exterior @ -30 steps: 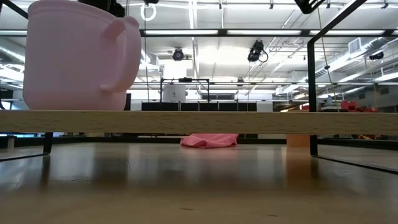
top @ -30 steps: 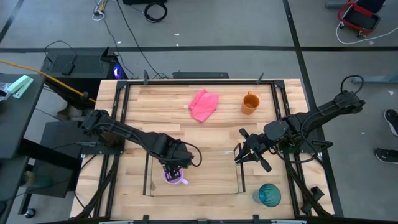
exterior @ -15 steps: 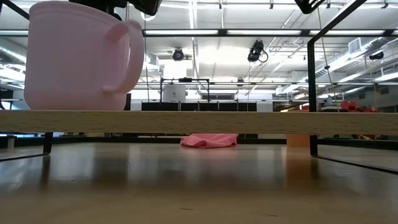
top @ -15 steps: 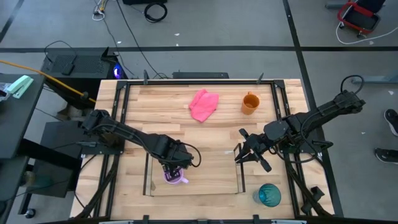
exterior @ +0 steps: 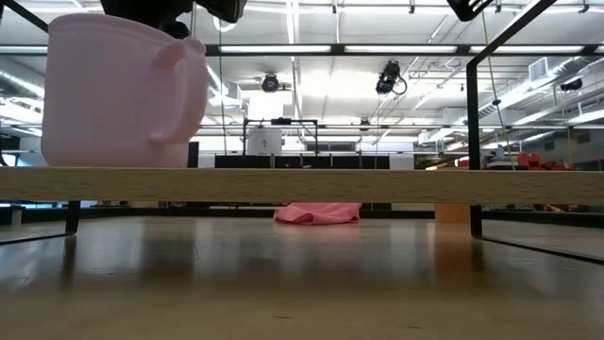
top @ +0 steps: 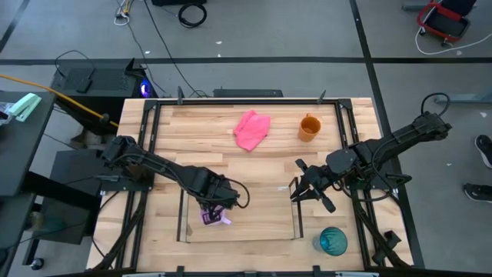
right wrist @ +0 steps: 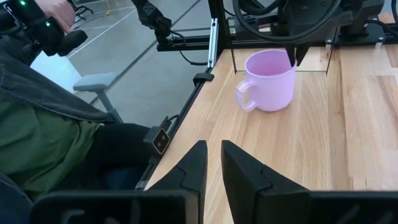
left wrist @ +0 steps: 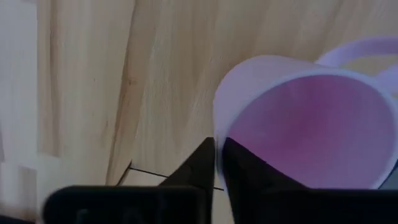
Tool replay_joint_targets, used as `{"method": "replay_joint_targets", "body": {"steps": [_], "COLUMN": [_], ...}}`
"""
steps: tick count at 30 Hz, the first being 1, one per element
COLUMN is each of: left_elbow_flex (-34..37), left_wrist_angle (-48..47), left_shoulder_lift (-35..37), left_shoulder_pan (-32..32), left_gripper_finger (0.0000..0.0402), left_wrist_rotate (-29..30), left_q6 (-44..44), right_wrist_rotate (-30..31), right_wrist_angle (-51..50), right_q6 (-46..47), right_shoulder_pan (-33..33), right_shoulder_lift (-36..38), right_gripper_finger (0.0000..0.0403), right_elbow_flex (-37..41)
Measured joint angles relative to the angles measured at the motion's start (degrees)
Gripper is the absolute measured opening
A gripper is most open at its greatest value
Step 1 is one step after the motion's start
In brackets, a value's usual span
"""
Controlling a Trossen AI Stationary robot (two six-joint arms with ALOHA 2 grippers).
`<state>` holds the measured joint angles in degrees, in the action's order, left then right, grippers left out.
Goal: Stack small to large cups/mugs on shelf
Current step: Put the purple mug on the shelf
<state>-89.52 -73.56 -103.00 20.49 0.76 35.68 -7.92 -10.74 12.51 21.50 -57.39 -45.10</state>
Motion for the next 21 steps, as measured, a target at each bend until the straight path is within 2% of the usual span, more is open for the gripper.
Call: {"method": "replay_joint_targets", "body": {"steps": [2, 6, 13, 18, 21], "left_elbow_flex": [0.0, 0.0, -1.9, -5.5, -7.3], "left_wrist_angle": [0.0, 0.0, -1.6, -2.8, -2.7], "left_shoulder_lift": [0.0, 0.0, 0.0, 0.0, 0.0], "left_shoulder_pan": [0.0, 0.0, 0.9, 3.4, 4.5], "left_gripper_finger": [0.0012, 0.0021, 0.0012, 0.0011, 0.0011], "left_wrist_rotate": [-0.1, -0.1, 0.4, 4.8, 7.5], "left_q6": [-2.1, -6.8, -18.2, -32.4, -35.0], "right_wrist_rotate": [0.0, 0.0, 0.0, 0.0, 0.0], "right_wrist_angle": [0.0, 0.0, 0.0, 0.0, 0.0], "right_q6": [0.0, 0.0, 0.0, 0.0, 0.0], "right_shoulder_pan": [0.0, 0.0, 0.0, 0.0, 0.0], "right_shoulder_lift": [0.0, 0.0, 0.0, 0.0, 0.0], "right_gripper_finger": [0.0056, 0.0056, 0.0056, 0.0056, 0.0056], "right_elbow_flex": [0.0, 0.0, 0.0, 0.0, 0.0]}}
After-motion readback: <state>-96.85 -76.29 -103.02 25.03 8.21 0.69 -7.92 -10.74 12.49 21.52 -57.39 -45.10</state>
